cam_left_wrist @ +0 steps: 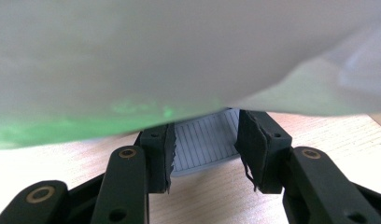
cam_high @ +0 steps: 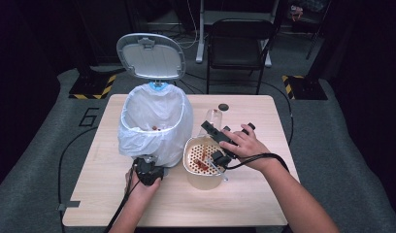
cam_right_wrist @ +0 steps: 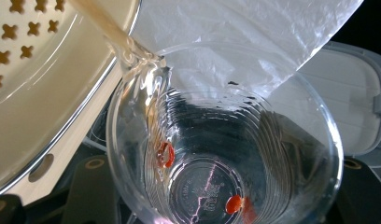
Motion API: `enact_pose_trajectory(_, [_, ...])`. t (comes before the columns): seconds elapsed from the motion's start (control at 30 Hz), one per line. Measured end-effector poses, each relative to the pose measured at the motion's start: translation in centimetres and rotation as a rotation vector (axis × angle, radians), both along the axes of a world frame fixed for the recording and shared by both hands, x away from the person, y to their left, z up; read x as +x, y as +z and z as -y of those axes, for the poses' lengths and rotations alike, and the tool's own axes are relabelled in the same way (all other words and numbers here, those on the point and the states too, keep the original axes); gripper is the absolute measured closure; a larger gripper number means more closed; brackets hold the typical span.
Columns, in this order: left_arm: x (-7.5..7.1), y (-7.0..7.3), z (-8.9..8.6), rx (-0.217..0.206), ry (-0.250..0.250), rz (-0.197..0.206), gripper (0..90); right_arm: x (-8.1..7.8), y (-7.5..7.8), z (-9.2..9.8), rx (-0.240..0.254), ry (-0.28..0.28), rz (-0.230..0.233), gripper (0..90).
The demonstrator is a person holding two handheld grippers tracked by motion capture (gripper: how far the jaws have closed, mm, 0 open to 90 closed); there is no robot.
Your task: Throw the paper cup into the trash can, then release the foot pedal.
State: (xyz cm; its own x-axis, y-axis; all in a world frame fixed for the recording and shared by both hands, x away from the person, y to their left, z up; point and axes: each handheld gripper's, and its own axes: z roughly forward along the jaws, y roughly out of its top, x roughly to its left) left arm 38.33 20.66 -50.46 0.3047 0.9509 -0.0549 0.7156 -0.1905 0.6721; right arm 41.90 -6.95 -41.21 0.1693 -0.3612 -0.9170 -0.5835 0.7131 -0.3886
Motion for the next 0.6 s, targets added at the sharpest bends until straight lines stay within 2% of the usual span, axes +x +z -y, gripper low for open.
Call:
enact_pose_trajectory(0.03, [0.00,0.01,0.00,0.001,0.000,-0.002,56.7,-0.10,-0.04,-0.02,-0.043,-0.008,-0.015,38.1])
enact_pose_trajectory(0.07, [0.01,0.02,0.01,0.000,0.001,-0.002,56.7,-0.16,0.00,-0.09,-0.012,0.001,0.018,38.1])
enact_pose_trajectory(0.1, [0.01,0.02,0.01,0.000,0.001,-0.002,56.6,-0.26,0.01,-0.14,-0.069,-0.005,0.006,38.1])
enact_pose_trajectory(0.13, [0.03,0.02,-0.06,0.006,-0.008,0.001,56.6,-0.30,-0.05,-0.16,-0.076,-0.002,0.015,38.0])
enact_pose_trajectory(0.3, [0.00,0.04,-0.04,0.006,-0.004,-0.005,56.6,-0.59,-0.49,-0.17,-0.077,-0.017,0.025,37.9])
enact_pose_trajectory(0.4, [-0.01,0.04,-0.01,0.001,-0.005,-0.006,56.7,-0.68,-0.60,-0.23,-0.081,-0.008,0.029,37.8])
enact_pose_trajectory(0.43, [-0.02,0.03,-0.03,0.004,-0.003,-0.003,56.7,-0.67,-0.72,-0.24,-0.058,0.000,0.041,37.8])
enact_pose_trajectory(0.6, [-0.01,0.04,-0.01,0.003,-0.002,-0.005,56.7,-0.69,-0.69,-0.21,-0.050,0.003,0.056,37.8])
